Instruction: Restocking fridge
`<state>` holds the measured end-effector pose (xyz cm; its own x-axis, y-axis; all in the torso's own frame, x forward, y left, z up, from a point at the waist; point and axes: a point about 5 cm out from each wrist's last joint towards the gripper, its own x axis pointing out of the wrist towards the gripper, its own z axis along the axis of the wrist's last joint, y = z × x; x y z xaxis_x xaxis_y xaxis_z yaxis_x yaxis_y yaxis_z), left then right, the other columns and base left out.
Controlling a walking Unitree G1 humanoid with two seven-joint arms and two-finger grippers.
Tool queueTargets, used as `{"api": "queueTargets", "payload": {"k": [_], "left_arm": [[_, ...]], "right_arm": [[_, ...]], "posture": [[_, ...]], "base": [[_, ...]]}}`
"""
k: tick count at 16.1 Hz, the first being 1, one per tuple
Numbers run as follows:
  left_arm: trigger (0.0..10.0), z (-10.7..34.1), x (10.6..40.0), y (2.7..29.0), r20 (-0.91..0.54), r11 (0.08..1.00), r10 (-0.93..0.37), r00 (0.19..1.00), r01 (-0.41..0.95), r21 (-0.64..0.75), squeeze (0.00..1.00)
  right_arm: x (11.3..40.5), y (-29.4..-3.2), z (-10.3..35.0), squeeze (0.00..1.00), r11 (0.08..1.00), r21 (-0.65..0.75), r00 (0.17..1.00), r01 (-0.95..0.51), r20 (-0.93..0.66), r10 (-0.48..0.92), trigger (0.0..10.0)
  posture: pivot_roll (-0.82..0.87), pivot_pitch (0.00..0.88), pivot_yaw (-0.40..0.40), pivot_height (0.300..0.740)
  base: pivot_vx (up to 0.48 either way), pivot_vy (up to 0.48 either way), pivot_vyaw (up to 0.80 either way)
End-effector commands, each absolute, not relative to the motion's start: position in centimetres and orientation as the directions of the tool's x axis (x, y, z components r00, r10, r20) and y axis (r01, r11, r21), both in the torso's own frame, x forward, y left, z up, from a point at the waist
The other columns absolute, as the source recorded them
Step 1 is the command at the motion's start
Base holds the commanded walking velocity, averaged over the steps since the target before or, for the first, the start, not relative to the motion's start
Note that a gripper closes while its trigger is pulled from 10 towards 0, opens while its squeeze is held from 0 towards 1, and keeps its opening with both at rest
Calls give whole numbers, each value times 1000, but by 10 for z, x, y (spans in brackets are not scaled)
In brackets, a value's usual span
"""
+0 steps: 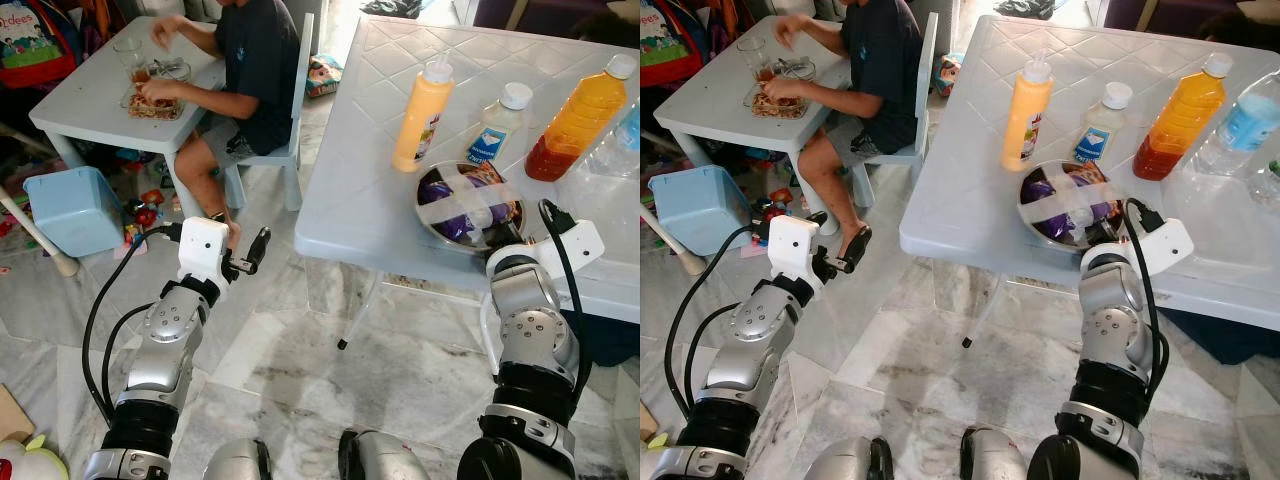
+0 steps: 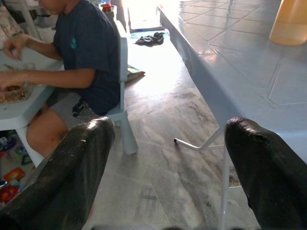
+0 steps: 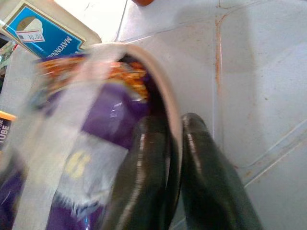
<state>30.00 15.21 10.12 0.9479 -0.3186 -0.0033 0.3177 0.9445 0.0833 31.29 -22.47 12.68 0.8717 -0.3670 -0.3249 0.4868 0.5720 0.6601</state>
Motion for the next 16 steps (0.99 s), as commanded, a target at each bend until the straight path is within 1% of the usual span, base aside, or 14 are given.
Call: {"api": "queueTargets", "payload": {"k": [1, 5, 7, 8, 9, 10, 13, 14, 15, 16], "left_arm": [[10000, 105, 301, 152, 3, 941, -323, 946, 321, 103, 0], [10000, 105, 301, 153, 2, 942, -321, 947, 319, 105, 0], [10000, 105, 302, 155, 1, 943, -318, 948, 316, 109, 0], [10000, 107, 304, 156, 4, 944, -312, 950, 309, 115, 0], [10000, 109, 305, 157, 9, 947, -300, 954, 297, 123, 0], [10000, 113, 306, 162, 7, 954, -266, 964, 262, 144, 0], [10000, 112, 302, 169, -10, 962, -216, 976, 214, 170, 0], [10000, 113, 299, 174, -9, 965, -198, 980, 196, 175, 0], [10000, 112, 299, 175, -10, 966, -194, 981, 192, 174, 0], [10000, 109, 298, 177, -20, 968, -179, 984, 180, 173, 0]], "right_arm": [[311, -225, 118, 0, 547, 658, 855, 518, -373, -361, 0], [311, -226, 117, 0, 522, 671, 849, 527, -387, -359, 0], [312, -224, 118, 0, 530, 671, 855, 519, -386, -348, 0], [314, -222, 120, 0, 546, 672, 866, 501, -376, -331, 0], [315, -219, 122, 0, 568, 669, 878, 479, -363, -313, 0], [317, -215, 128, 0, 581, 676, 891, 454, -342, -299, 0], [316, -208, 137, 0, 605, 673, 905, 425, -314, -287, 0], [312, -202, 135, 0, 649, 647, 916, 401, -301, -265, 0], [311, -201, 134, 0, 657, 640, 917, 397, -301, -260, 0], [307, -195, 127, 0, 686, 619, 922, 383, -307, -237, 0]], "posture": [[-80, 103, 5, 740], [-78, 103, 6, 740], [-72, 105, 6, 740], [-68, 118, 5, 740], [-61, 110, 3, 740], [-59, 121, 0, 740], [-22, 121, 3, 740], [-30, 127, -6, 740], [-30, 123, -12, 740], [-32, 122, -14, 740]], "base": [[0, 0, 0], [0, 0, 0], [0, 0, 0], [0, 0, 0], [0, 0, 0], [0, 0, 0], [0, 0, 0], [0, 0, 0], [0, 0, 0], [0, 0, 0]]}}
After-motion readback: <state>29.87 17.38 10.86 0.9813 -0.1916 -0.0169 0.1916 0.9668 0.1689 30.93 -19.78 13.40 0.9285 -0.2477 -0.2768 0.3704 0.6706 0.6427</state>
